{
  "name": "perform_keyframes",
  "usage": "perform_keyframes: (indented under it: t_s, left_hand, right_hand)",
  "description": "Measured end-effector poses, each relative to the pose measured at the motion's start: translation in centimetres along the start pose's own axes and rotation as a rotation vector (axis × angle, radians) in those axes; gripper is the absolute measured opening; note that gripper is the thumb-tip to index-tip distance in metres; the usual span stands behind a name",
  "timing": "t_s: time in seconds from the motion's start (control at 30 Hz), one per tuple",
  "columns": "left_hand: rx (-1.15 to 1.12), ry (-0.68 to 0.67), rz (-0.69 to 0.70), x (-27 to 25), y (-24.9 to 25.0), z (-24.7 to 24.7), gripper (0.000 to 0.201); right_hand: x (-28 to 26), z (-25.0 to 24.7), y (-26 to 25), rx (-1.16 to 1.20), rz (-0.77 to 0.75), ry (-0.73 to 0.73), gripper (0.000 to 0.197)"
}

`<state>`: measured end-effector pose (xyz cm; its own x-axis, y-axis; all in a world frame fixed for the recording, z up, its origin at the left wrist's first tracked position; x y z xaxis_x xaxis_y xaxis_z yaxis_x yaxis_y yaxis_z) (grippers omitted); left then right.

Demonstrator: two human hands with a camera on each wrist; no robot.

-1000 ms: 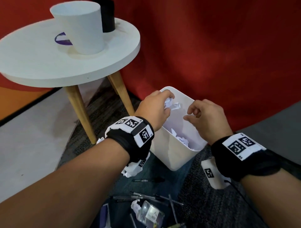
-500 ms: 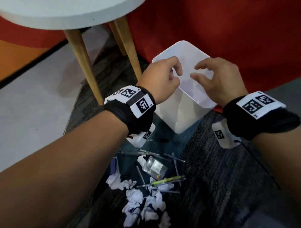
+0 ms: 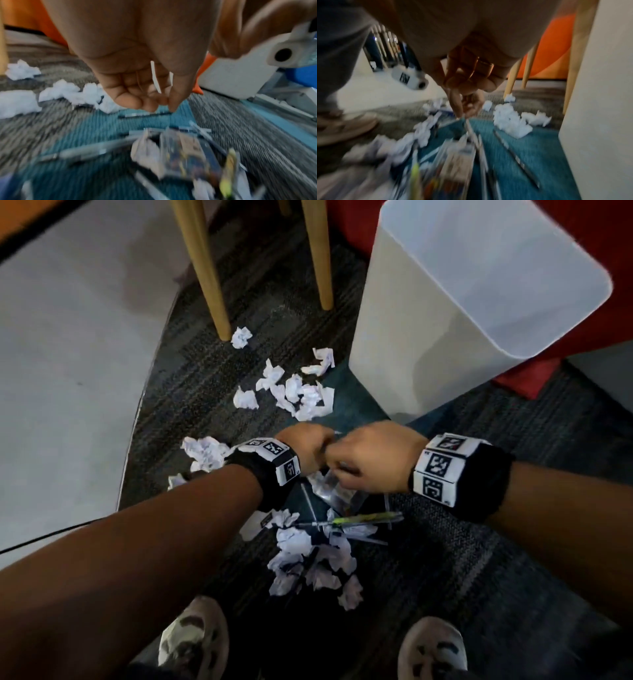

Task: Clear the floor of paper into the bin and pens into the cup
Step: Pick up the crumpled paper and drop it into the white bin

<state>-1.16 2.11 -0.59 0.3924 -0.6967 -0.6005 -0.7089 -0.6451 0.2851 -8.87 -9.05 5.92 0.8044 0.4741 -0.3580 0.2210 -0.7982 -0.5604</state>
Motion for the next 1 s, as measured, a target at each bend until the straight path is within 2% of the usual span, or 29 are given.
perform_keyframes:
  t_s: [0.1,0.2,0.37,0.53,0.6,0.7,0.77,0.83,1.0]
  left_hand:
    - [0.050,-0.157,0.016,-0.2,-0.3,4.3,0.013]
    - [0.105,-0.244,0.073,-0.4,-0.3,7.0,0.015]
    - [0.229,-0.298,0.113,-0.7,-1.1,8.6,0.011]
    - [0.316,-0.208,0.033,-0.6,-2.9,7.4,0.020]
    - [0.328,-0.179,-0.005,-0.5,-3.7,6.6,0.021]
    - [0.305,-0.169,-0.048,-0.6,-5.1,5.8,0.019]
    - [0.279,-0.197,-0.054,-0.7,-5.7,5.9,0.017]
    - [0.267,-0.235,-0.044,-0.8,-5.7,5.9,0.017]
    - [0.397,-0.372,0.101,-1.2,-5.1,7.4,0.044]
  right_hand:
    - [0.2,5.0,1.6,-0.022,0.139,-0.304,0.028]
    - [0.4,8.6,2.8,-0.044,0.230,-0.458,0.031]
    - [1.6,11.8,3.5,-0.019,0.300,-0.322,0.028]
    - [4.1,11.1,3.2,0.077,0.376,0.065,0.030]
    - [4.9,10.7,3.1,0.086,0.356,0.159,0.028]
    - [6.5,11.1,3.3,0.082,0.325,0.102,0.036]
    - [7.3,11.5,3.3,0.066,0.350,0.032,0.045]
    - [7.8,12.2,3.3,0.042,0.376,0.003,0.046]
    - [7.8,13.0,3.6,-0.052,0.410,-0.038,0.038]
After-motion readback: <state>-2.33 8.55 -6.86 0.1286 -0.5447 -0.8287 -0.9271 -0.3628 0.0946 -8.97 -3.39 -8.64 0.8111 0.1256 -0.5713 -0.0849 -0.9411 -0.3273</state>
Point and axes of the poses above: each hand's wrist, its own x-axis towards the middle knuckle, its own z-axis out of the palm, y = z × x, the point moved 2 cm from there along x, towards the middle knuckle, and after that the axes turned 15 degrees about x, right-handed, at the moved point
